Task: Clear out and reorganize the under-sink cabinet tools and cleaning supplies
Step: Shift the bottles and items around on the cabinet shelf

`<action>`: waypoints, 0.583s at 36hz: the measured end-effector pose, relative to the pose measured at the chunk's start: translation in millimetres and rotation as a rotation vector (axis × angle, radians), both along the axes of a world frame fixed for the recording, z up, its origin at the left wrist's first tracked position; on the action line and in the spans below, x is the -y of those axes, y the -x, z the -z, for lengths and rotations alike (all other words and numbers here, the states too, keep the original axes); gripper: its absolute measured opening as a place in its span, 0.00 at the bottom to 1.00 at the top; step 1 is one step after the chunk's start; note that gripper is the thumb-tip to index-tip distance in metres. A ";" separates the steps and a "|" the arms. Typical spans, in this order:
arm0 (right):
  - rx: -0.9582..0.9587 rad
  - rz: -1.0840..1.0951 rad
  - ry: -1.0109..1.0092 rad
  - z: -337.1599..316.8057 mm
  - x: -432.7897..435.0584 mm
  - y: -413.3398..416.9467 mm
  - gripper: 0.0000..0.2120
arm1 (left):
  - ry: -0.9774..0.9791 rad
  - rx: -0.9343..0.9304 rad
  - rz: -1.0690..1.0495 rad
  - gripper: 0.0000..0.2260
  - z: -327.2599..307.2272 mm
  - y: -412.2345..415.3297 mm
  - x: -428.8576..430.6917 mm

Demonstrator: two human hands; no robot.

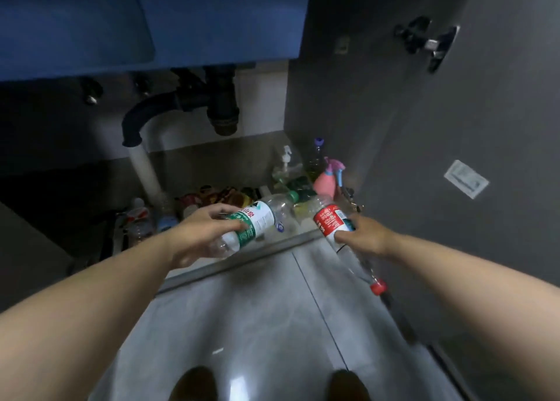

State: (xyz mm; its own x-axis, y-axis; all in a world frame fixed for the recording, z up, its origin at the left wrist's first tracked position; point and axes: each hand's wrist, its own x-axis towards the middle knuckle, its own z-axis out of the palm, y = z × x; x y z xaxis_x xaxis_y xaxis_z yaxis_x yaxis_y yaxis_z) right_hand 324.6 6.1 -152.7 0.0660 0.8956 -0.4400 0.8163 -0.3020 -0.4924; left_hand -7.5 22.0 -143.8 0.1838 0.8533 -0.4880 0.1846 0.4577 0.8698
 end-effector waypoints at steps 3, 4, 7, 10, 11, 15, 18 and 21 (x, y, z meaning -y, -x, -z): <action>0.026 0.054 0.070 32.6 6.4 -15.8 0.28 | 0.049 -0.063 0.112 0.14 23.4 -10.2 -11.0; 0.027 0.079 0.098 46.7 8.2 -20.2 0.29 | 0.066 -0.076 0.140 0.15 33.3 -13.7 -14.7; 0.111 0.117 0.161 91.4 9.4 -30.9 0.34 | 0.109 -0.097 0.206 0.14 61.9 -23.2 -24.4; 0.137 0.123 0.147 132.1 4.9 -37.9 0.39 | 0.137 -0.093 0.255 0.20 91.7 -28.6 -36.0; 0.128 0.117 0.141 143.3 2.5 -39.3 0.40 | 0.151 -0.081 0.276 0.21 101.5 -30.1 -40.0; 0.199 0.030 0.095 180.2 -12.6 -43.2 0.28 | 0.210 -0.011 0.307 0.20 139.9 -37.8 -54.6; 0.315 -0.050 0.097 200.6 -25.2 -43.2 0.29 | 0.261 0.052 0.324 0.22 166.0 -45.1 -59.7; 0.400 -0.057 0.119 216.7 -31.7 -39.5 0.32 | 0.321 0.082 0.309 0.22 184.4 -51.9 -55.5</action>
State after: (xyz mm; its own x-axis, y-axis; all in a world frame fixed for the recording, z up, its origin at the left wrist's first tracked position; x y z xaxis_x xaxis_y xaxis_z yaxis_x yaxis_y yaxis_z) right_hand 364.1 37.8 -369.3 0.2045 0.8471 -0.4906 0.9532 -0.2864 -0.0972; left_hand 44.4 77.5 -328.2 0.4550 0.5606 -0.6919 0.2911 0.6407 0.7105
